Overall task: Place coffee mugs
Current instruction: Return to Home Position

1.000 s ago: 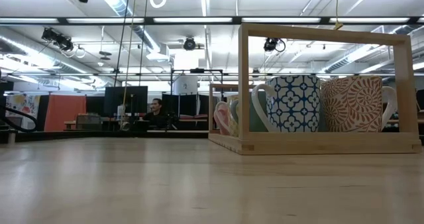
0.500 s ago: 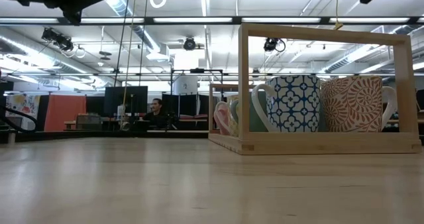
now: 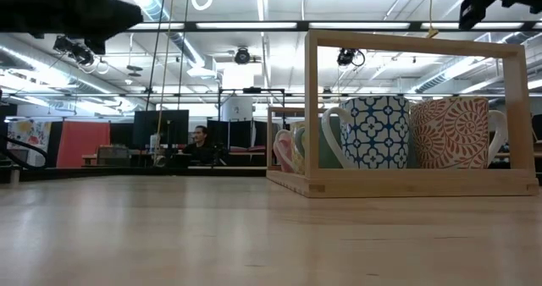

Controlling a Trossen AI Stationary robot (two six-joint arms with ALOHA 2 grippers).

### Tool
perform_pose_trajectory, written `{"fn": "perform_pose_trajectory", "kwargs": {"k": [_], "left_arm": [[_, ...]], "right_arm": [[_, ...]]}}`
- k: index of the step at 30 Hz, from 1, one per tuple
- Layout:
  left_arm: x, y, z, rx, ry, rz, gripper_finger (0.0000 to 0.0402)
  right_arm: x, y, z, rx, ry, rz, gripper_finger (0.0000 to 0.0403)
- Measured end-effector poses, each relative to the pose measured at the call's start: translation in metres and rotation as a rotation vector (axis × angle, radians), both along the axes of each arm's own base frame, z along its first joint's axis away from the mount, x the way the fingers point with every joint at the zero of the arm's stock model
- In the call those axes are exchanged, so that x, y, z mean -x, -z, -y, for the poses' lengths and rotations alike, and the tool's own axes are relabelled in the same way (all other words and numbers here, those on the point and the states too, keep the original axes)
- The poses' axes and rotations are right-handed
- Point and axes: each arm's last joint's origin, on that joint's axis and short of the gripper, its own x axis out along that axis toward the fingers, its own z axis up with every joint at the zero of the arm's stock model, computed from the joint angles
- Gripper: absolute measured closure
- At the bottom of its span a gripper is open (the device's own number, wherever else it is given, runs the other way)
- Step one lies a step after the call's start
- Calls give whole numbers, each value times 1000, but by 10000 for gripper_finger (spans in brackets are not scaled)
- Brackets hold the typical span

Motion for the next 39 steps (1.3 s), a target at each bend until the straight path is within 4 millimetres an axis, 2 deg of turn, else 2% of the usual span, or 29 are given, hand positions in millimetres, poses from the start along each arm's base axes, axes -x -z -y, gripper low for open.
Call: {"fn": "perform_pose_trajectory", "kwargs": {"k": [8,14,20,29,39], "left_arm": [[-4,21,-9,39,-87,-18,299],[-8,38,-16,85,-58,-34,299],[-8,39,-22,74,-23,-48,299],[-9,51,-26,85,33,-165,299],[-9,60,-27,99,26,-255,299]], "right_arm": [[-11,26,-2,7,-12,-27,280],[-16,38,-3,1,-17,-39,280],[-18,43,-4,6,-18,-67,280],[-18,45,-5,32,-41,-91,280],[-19,51,-6,55,-67,-152,280]]}}
